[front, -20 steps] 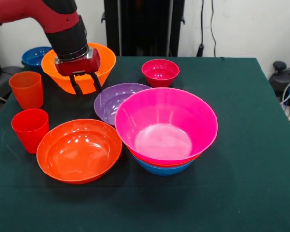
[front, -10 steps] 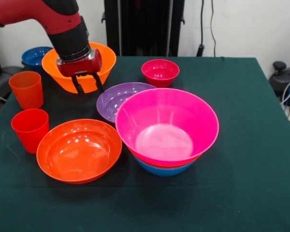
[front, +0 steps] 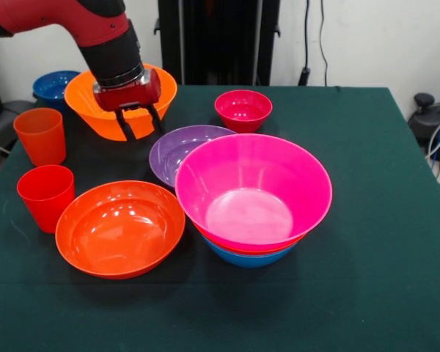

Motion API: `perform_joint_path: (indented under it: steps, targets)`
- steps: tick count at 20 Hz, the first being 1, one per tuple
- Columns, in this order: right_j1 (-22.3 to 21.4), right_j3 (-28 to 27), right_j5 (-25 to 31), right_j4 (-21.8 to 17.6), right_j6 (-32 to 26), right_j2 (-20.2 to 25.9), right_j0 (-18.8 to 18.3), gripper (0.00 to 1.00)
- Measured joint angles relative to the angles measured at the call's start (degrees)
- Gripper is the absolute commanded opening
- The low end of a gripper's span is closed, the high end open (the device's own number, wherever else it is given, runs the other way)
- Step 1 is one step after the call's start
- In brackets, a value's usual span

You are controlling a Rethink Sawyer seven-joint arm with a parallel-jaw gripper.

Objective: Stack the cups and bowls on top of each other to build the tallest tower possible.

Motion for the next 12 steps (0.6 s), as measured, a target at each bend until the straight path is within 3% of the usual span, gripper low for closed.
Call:
perform_joint_path:
  steps: [12]
  targets:
    - [-3.4, 2.3, 0.0, 3.8, 0.0, 0.0, 0.7, 1.0]
